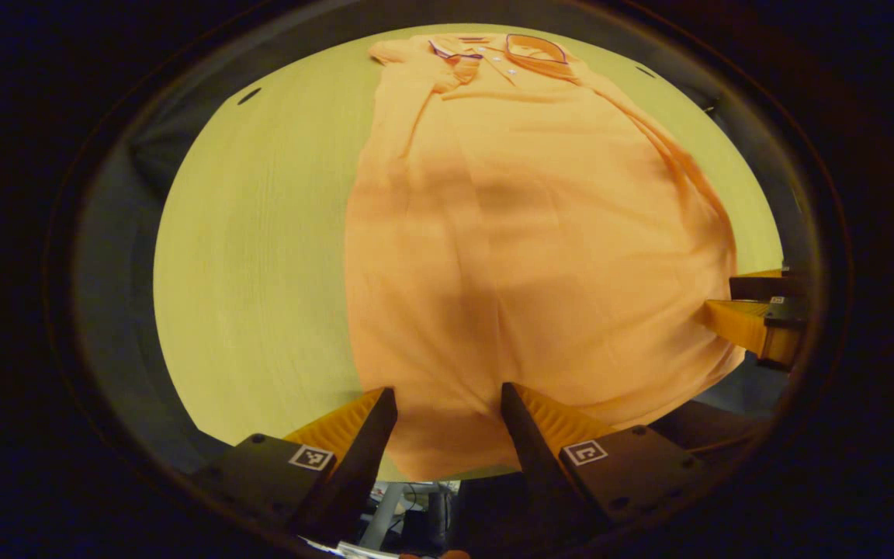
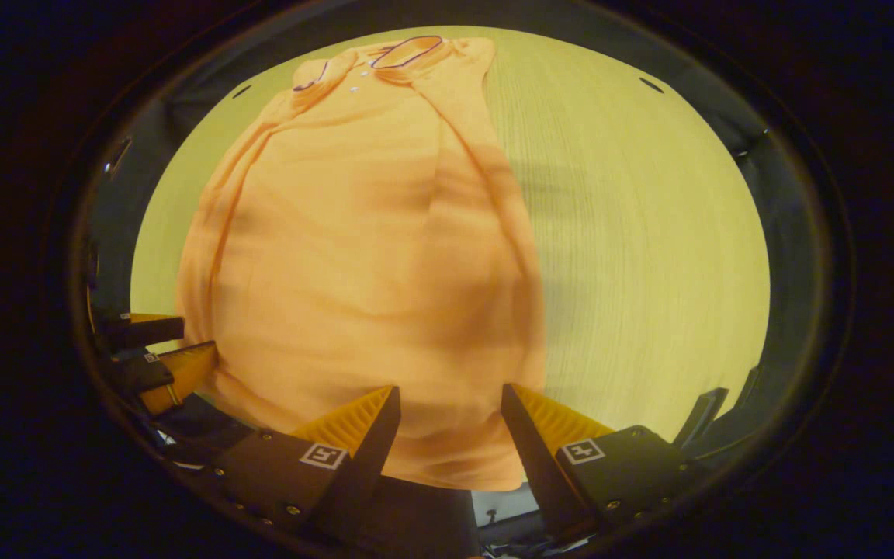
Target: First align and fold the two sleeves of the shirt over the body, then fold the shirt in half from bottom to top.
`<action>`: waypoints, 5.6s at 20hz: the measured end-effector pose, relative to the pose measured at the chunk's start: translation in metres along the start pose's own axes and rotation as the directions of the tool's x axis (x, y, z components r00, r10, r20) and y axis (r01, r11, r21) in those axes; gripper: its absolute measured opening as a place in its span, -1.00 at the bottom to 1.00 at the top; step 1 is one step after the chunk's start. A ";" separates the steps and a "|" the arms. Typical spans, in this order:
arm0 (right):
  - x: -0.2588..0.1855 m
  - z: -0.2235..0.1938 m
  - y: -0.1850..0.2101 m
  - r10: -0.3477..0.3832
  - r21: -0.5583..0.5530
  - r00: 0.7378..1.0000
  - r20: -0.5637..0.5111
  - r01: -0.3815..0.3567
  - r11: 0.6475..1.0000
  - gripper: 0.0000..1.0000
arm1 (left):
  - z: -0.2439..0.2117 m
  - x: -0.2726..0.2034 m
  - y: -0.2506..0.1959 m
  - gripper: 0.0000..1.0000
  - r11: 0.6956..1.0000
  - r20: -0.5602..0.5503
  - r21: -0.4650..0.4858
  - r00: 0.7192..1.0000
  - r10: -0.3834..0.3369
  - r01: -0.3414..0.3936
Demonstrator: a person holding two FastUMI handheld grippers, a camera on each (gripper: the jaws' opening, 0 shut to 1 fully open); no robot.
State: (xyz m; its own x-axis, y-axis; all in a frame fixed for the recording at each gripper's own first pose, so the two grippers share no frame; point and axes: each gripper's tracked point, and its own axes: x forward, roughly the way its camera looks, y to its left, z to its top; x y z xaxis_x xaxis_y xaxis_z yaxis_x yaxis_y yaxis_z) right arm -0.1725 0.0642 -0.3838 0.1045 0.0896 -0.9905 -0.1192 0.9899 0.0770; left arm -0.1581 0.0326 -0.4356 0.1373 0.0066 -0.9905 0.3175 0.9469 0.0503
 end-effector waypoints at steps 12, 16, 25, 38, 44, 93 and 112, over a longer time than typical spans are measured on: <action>0.000 -0.001 -0.001 -0.062 -0.003 0.994 -0.092 0.062 0.998 0.66 | 0.003 0.002 0.001 0.83 0.999 -0.041 -0.028 0.998 -0.038 0.037; 0.000 0.001 -0.001 -0.063 0.002 0.994 -0.092 0.063 0.998 0.63 | 0.007 0.002 -0.002 0.52 0.999 -0.036 -0.039 0.999 -0.038 0.037; 0.012 0.001 -0.005 -0.106 0.012 0.990 -0.096 0.107 0.994 -0.96 | 0.014 -0.004 -0.013 -0.85 0.998 0.002 -0.017 0.998 -0.063 0.063; -0.011 0.013 0.006 -0.021 0.085 0.995 -0.093 0.029 0.996 -0.97 | 0.028 -0.022 -0.007 -0.85 0.994 0.042 -0.060 0.995 -0.087 0.090; -0.041 0.070 0.006 0.001 0.108 1.000 0.005 -0.002 0.994 -0.98 | 0.072 -0.048 0.008 -0.85 0.991 0.109 -0.085 0.990 -0.090 0.099; -0.021 0.517 -0.035 -0.025 0.054 0.730 0.683 -0.017 0.998 -0.98 | 0.546 -0.051 0.080 -0.82 0.990 0.724 -0.134 0.687 0.063 0.050; -0.056 0.511 -0.039 -0.065 0.078 0.724 0.687 0.016 0.997 0.69 | 0.531 -0.046 0.104 0.90 0.980 0.658 -0.192 0.748 0.088 0.053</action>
State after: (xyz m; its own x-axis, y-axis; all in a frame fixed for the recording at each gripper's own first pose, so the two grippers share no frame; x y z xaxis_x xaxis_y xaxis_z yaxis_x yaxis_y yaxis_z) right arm 0.3304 0.0768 -0.2729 0.7617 0.0759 -0.6435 -0.0405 0.9968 0.0696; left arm 0.3668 -0.0396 -0.3166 0.7480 -0.1230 -0.6522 0.1385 0.9900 -0.0279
